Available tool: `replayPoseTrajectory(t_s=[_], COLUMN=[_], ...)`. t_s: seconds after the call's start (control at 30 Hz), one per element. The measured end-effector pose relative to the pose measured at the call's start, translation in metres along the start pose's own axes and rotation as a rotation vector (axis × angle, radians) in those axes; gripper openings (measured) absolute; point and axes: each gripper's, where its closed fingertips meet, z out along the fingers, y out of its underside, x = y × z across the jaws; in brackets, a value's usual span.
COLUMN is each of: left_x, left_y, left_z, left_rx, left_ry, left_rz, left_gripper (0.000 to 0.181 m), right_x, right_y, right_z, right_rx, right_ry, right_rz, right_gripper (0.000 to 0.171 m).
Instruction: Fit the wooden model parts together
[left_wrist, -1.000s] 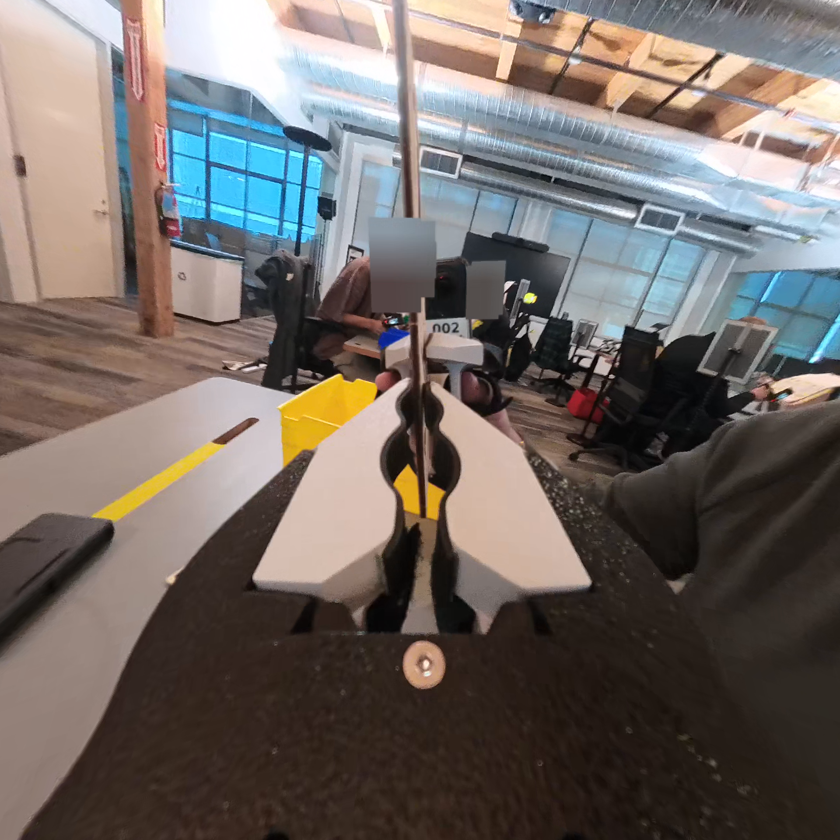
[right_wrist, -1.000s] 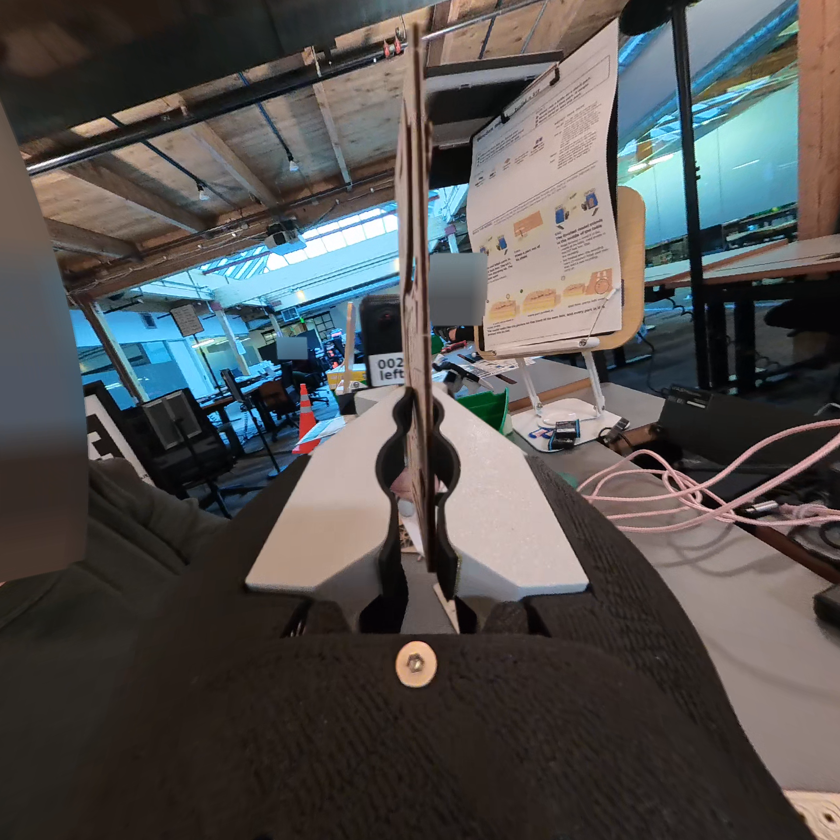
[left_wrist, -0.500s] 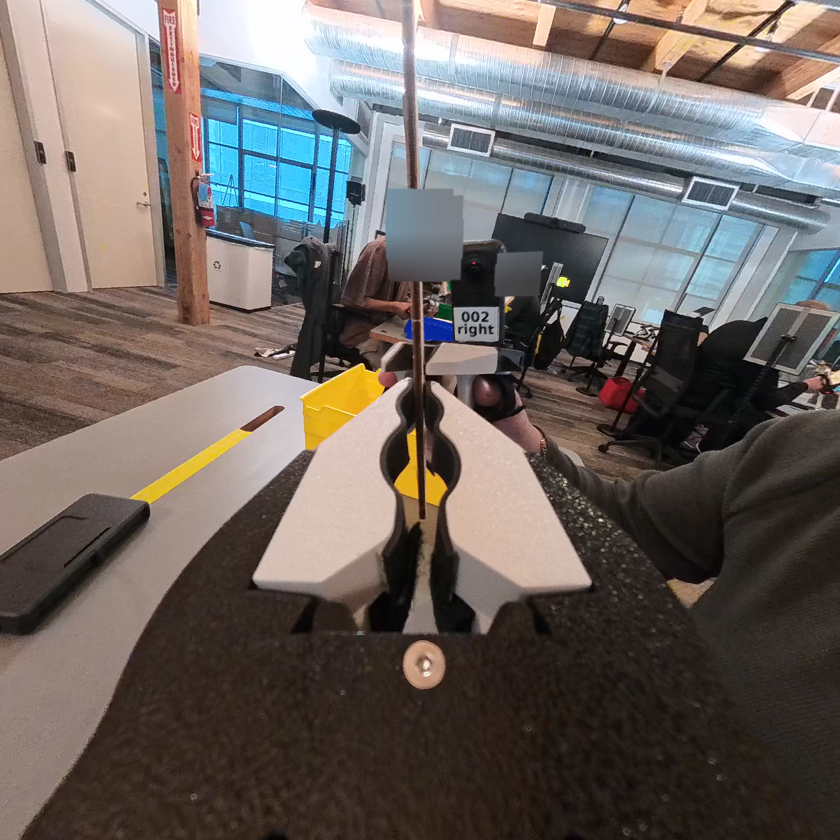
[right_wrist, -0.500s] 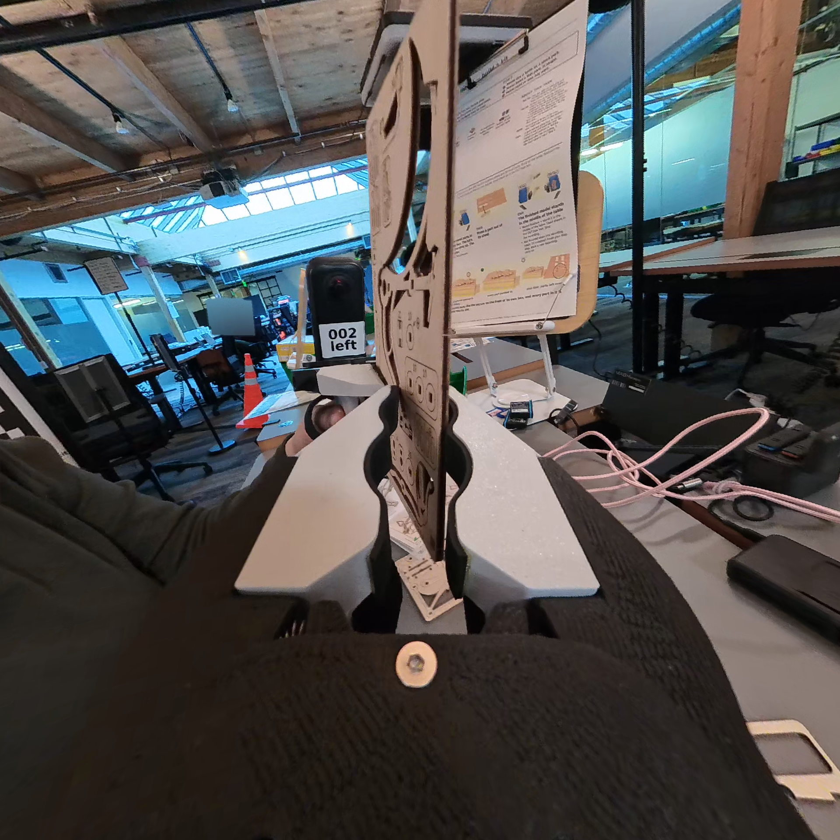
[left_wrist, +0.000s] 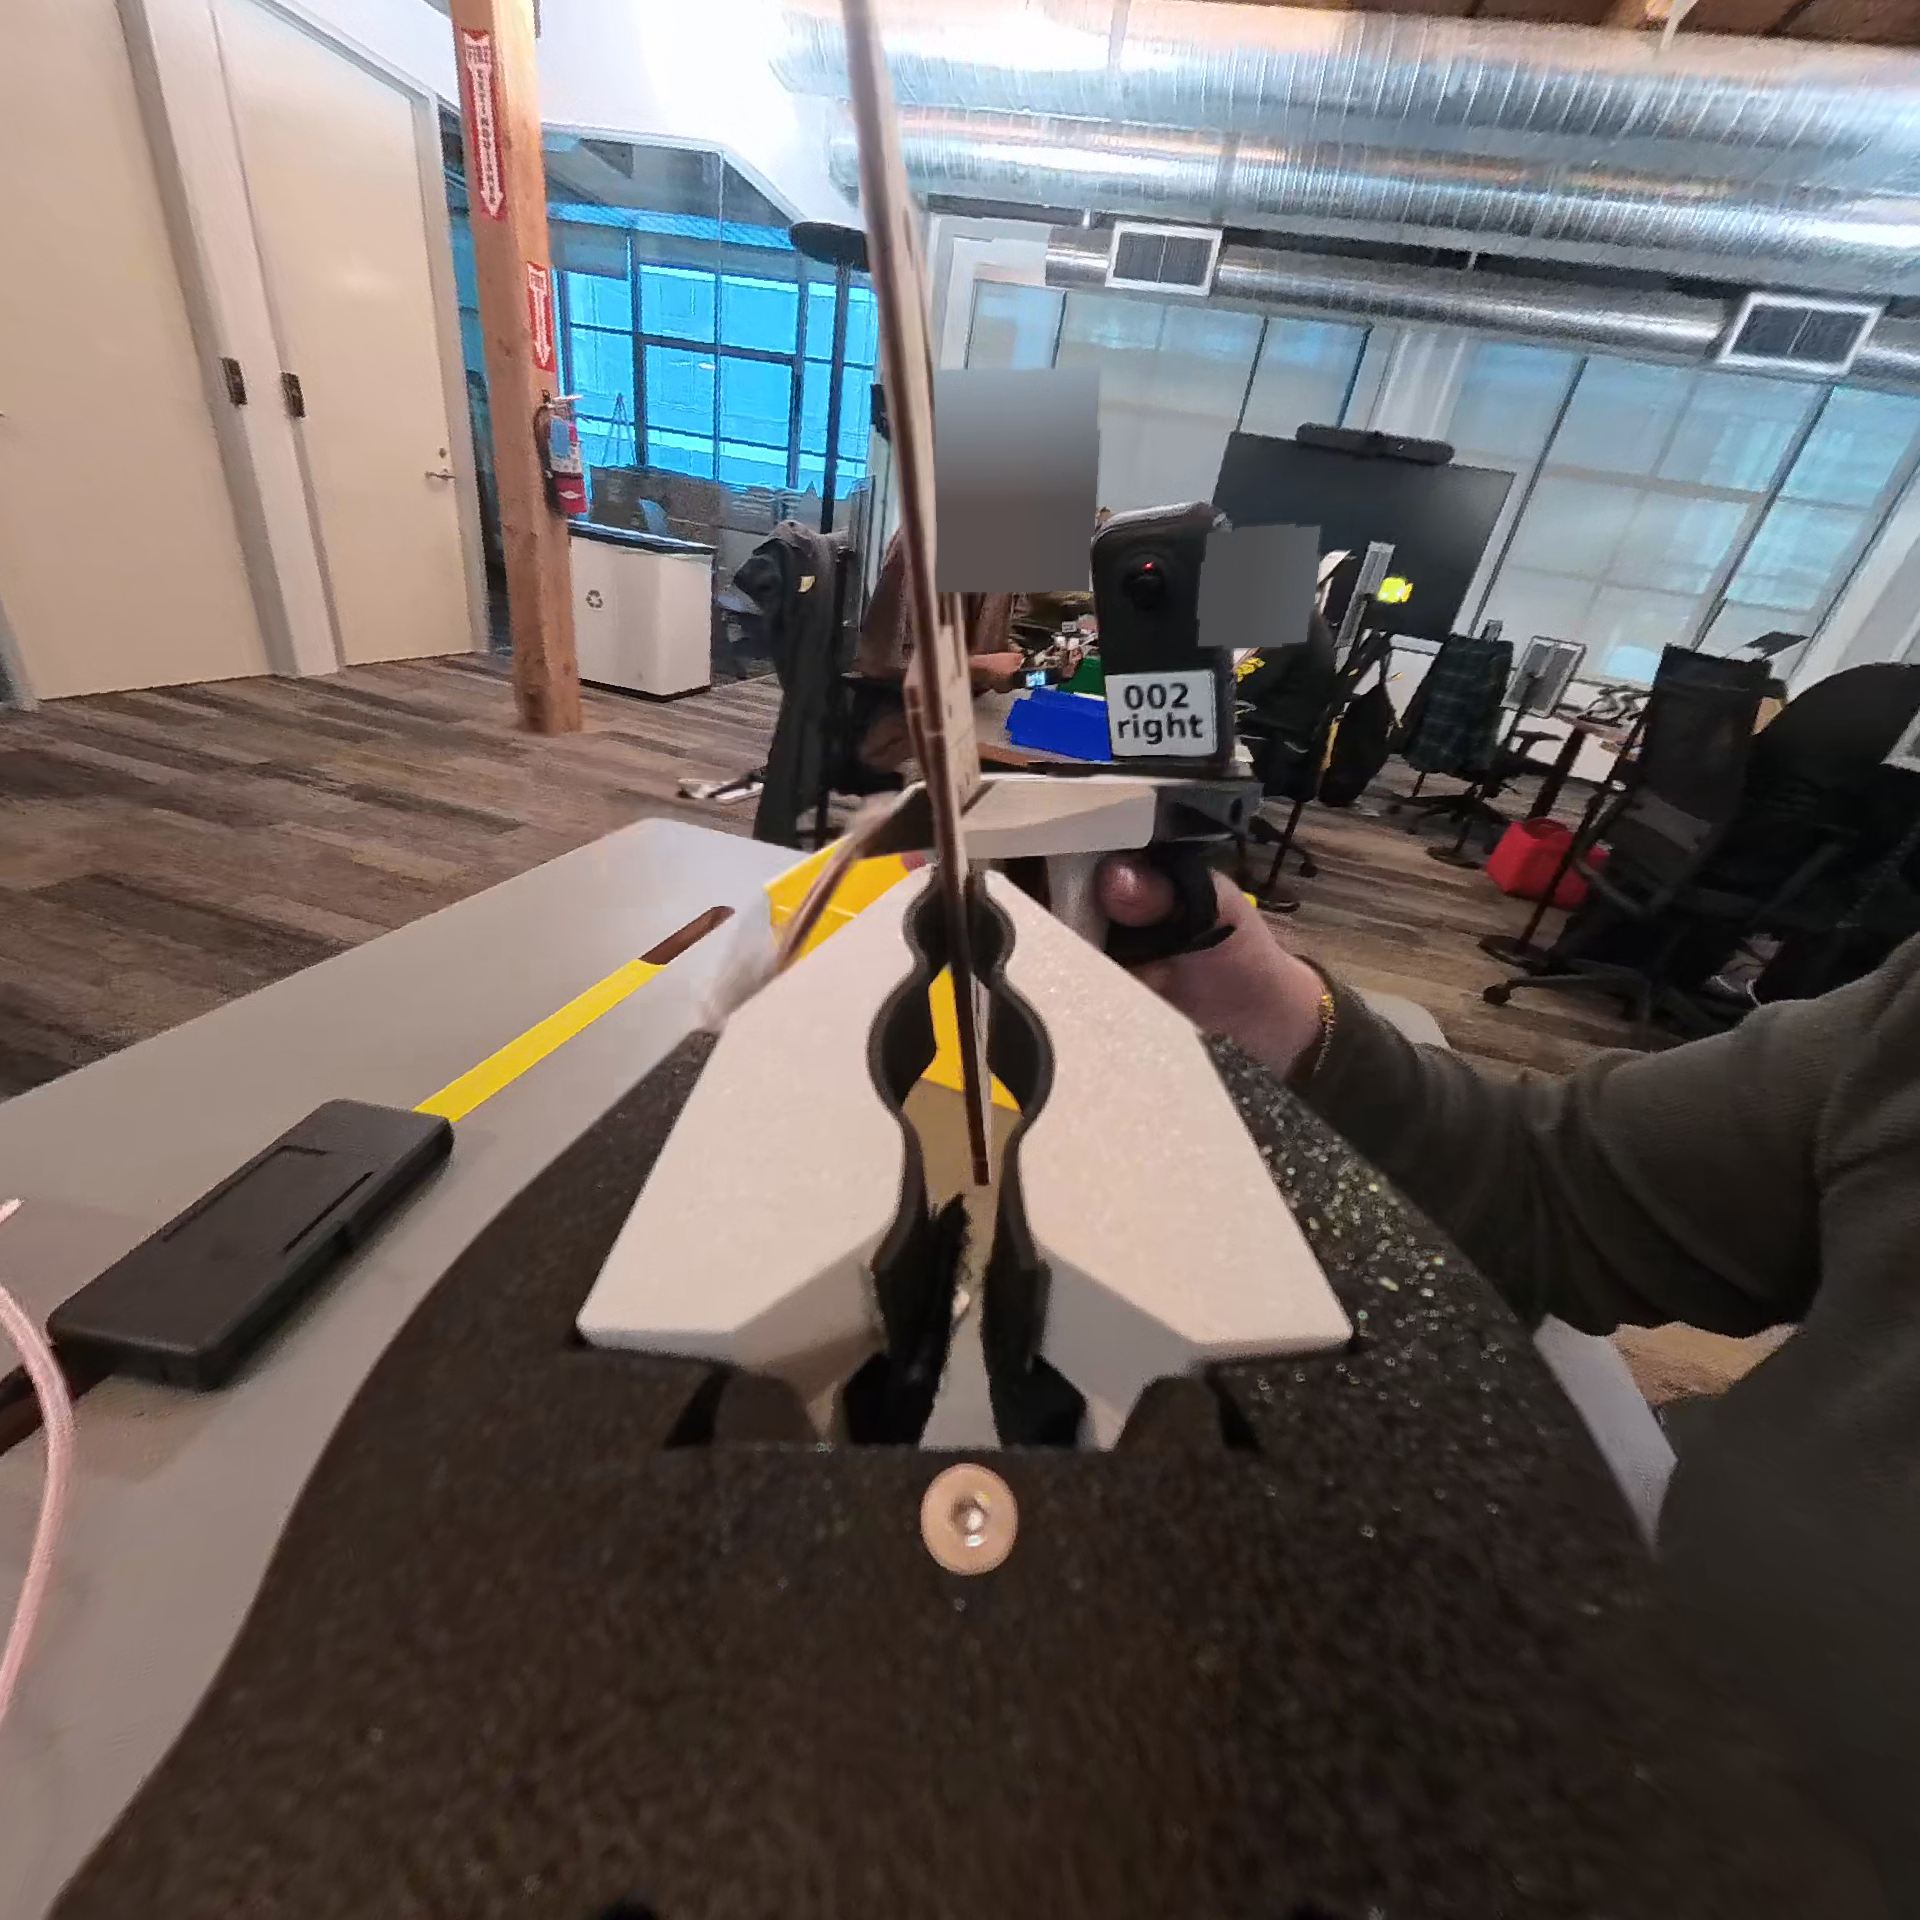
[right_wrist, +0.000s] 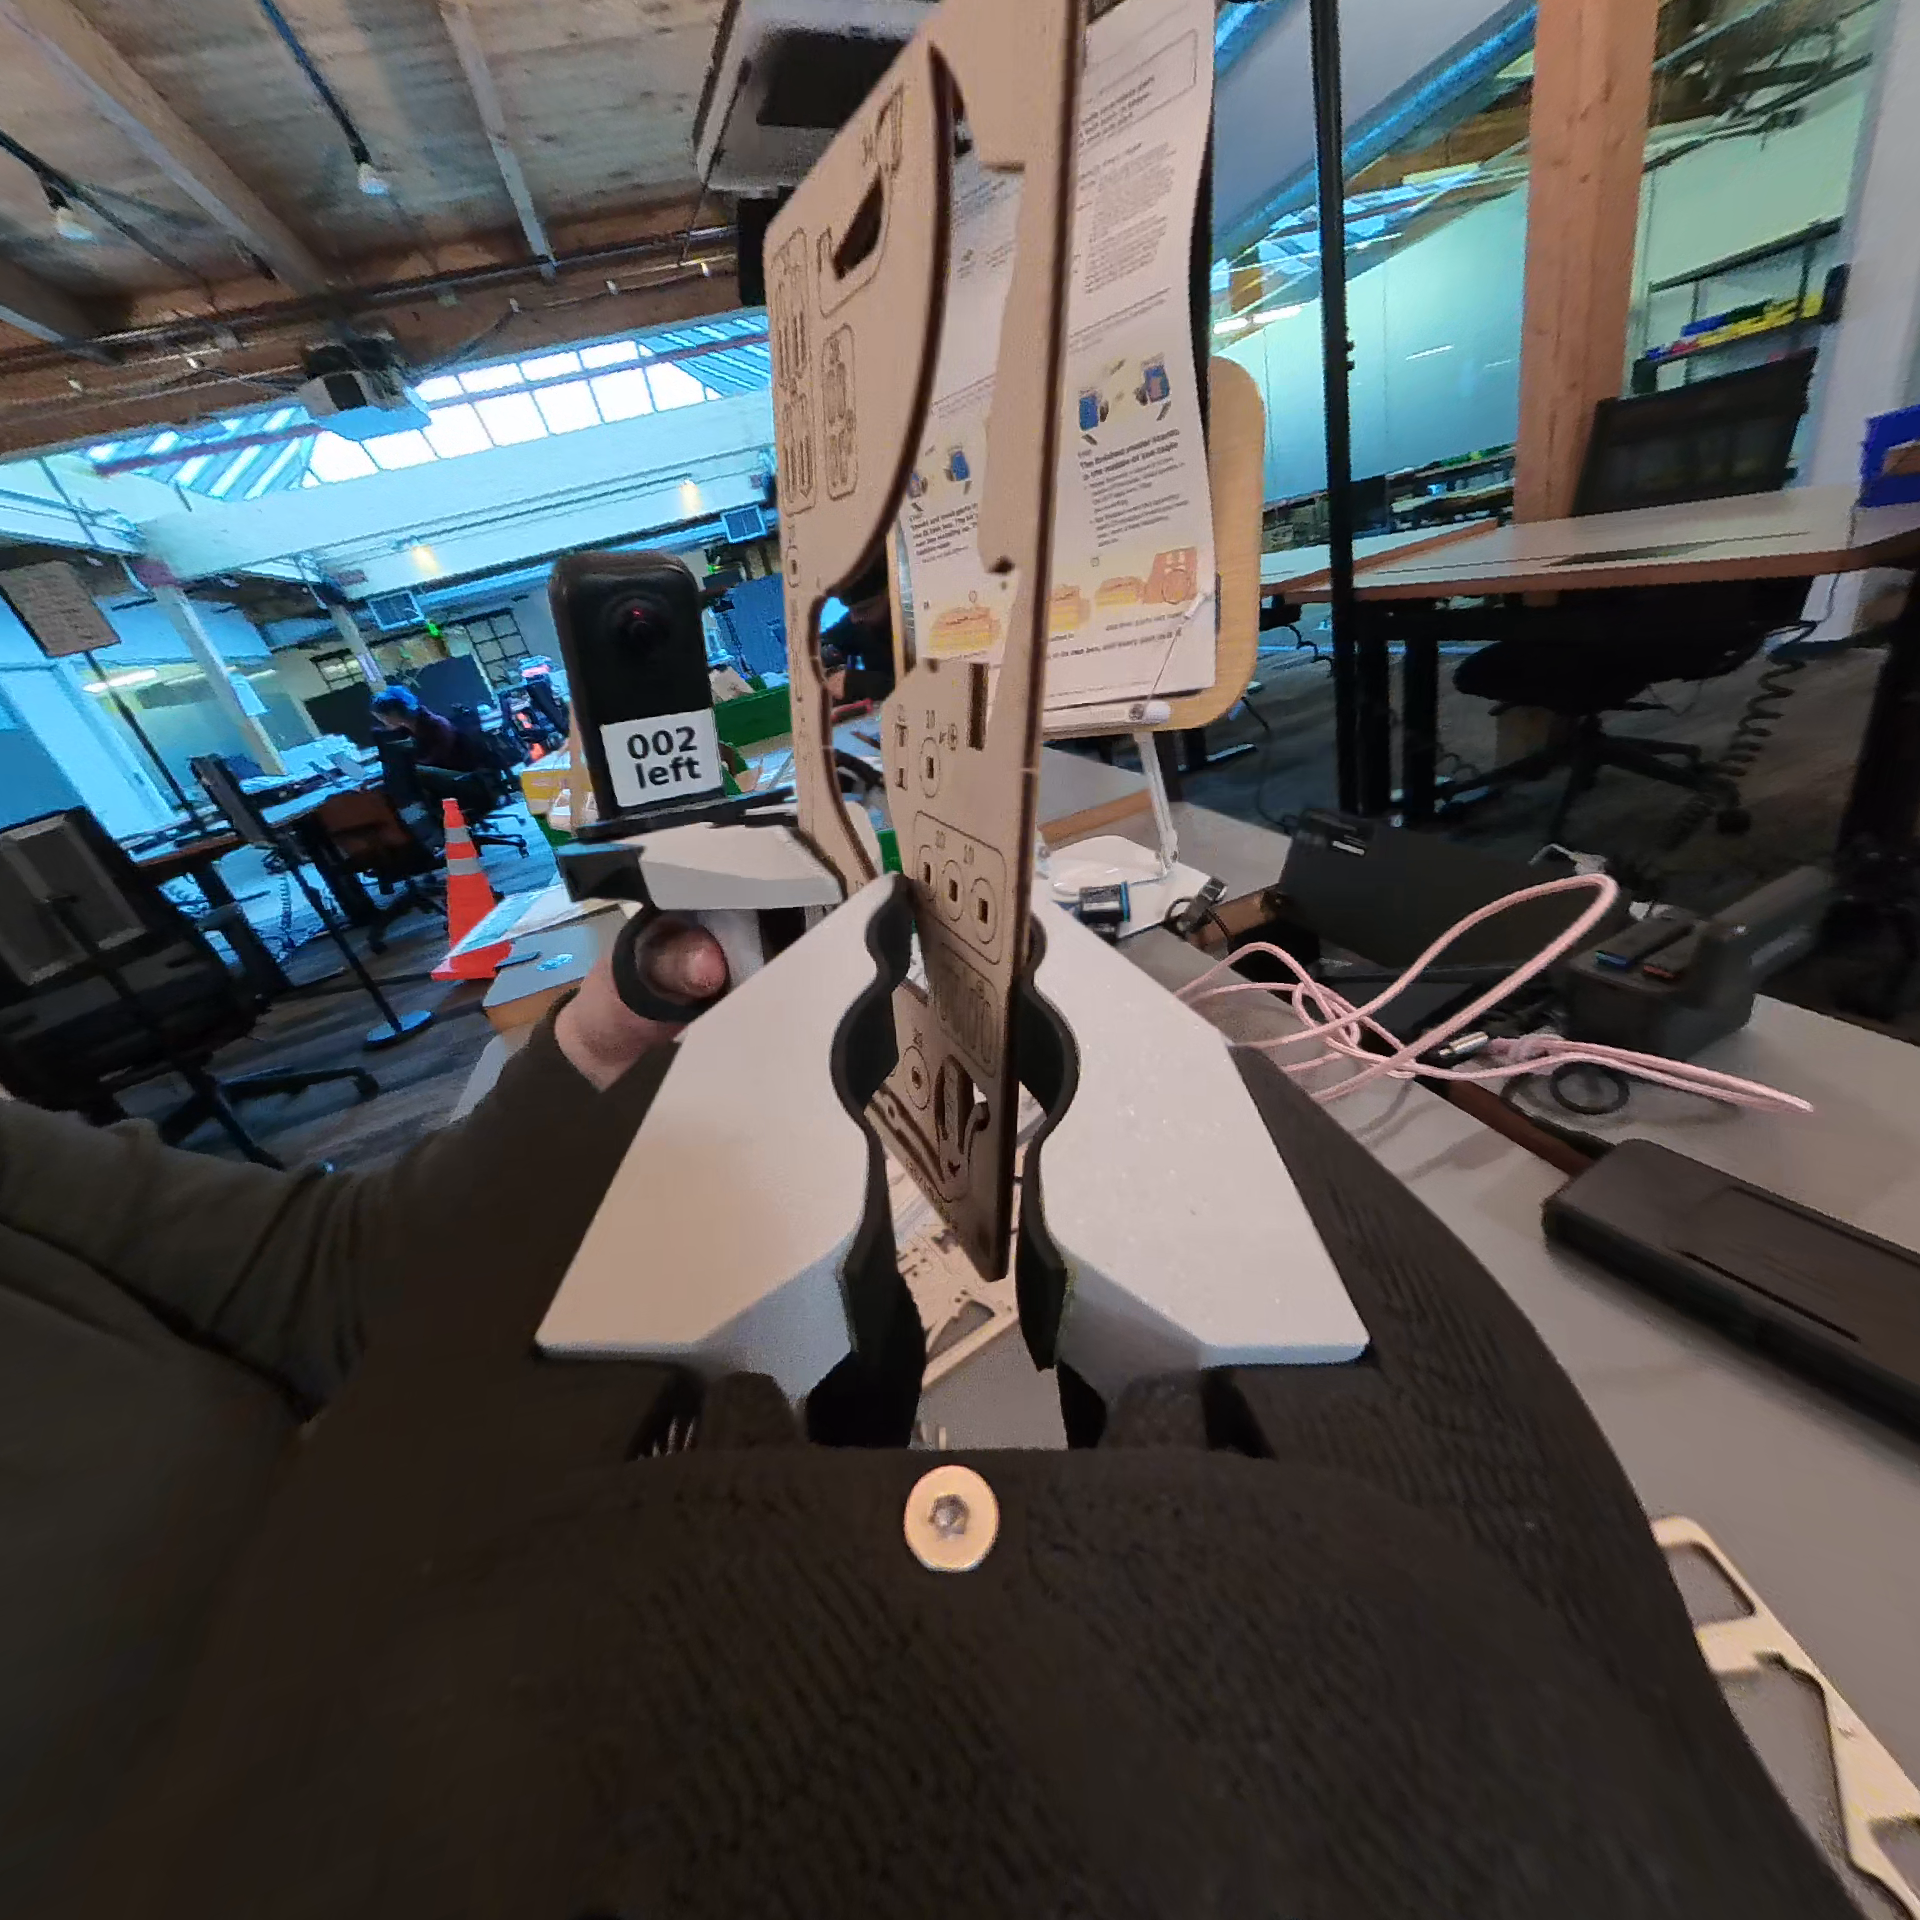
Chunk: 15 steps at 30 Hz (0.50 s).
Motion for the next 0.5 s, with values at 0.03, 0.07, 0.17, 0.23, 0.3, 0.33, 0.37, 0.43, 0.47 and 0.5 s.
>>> replayPoseTrajectory(t_s=[0.03,0.07,0.17,0.23,0.3,0.33,0.37,0.43,0.47,0.5], left_x=[0.001,0.001,0.0,-0.001,-0.003,-0.006,-0.009,-0.013,-0.013,-0.012], left_y=[-0.001,-0.001,-0.002,-0.001,-0.002,-0.002,-0.003,-0.007,-0.007,-0.005], left_z=[0.0,-0.001,0.0,0.001,0.002,0.001,-0.001,-0.007,-0.009,-0.011], left_rx=[-0.001,0.0,0.024,0.042,0.059,0.068,0.074,0.082,0.069,0.043], left_ry=[0.002,0.002,0.024,0.046,0.043,0.028,0.02,0.012,0.019,0.039], left_rz=[-0.002,0.0,-0.06,-0.1,-0.122,-0.119,-0.119,-0.124,-0.126,-0.132], left_gripper=[0.0,0.0,0.0,0.0,0.0,0.0,0.0,0.0,0.0,0.0], right_x=[-0.001,-0.001,-0.002,-0.001,0.0,-0.001,0.0,0.001,0.001,0.0], right_y=[-0.001,-0.001,-0.002,-0.003,-0.004,-0.007,-0.009,-0.013,-0.015,-0.016], right_z=[0.0,0.0,0.0,-0.001,-0.003,-0.004,-0.006,-0.01,-0.012,-0.013], right_rx=[-0.001,-0.002,-0.003,-0.003,-0.005,0.004,0.012,0.02,0.025,0.021], right_ry=[-0.006,-0.006,-0.009,-0.007,-0.008,-0.013,-0.018,-0.023,-0.03,-0.039], right_rz=[0.003,0.001,-0.001,-0.007,-0.014,-0.015,-0.01,-0.004,-0.002,0.002], right_gripper=[0.015,0.015,0.015,0.016,0.025,0.03,0.037,0.038,0.037,0.035])
